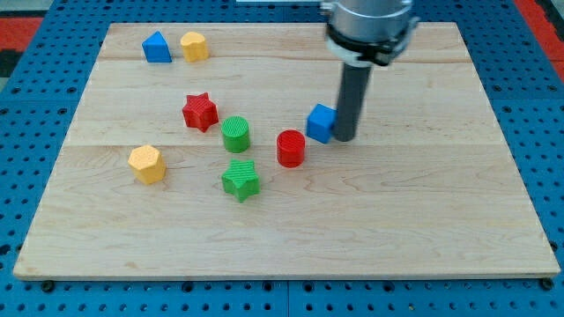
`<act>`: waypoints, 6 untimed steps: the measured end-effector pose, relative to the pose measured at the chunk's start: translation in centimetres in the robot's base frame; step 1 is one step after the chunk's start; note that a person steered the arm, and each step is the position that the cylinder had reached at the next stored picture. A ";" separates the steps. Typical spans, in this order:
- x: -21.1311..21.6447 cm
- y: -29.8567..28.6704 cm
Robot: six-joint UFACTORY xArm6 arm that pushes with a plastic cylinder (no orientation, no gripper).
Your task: Move the blue cube to the bottom of the yellow heart
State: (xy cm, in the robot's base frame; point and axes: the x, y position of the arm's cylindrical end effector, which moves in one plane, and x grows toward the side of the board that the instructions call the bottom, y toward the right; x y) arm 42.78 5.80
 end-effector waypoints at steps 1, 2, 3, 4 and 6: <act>-2.2 -2.3; -4.5 -3.8; -5.4 -7.0; -7.3 -10.7; -12.6 -18.1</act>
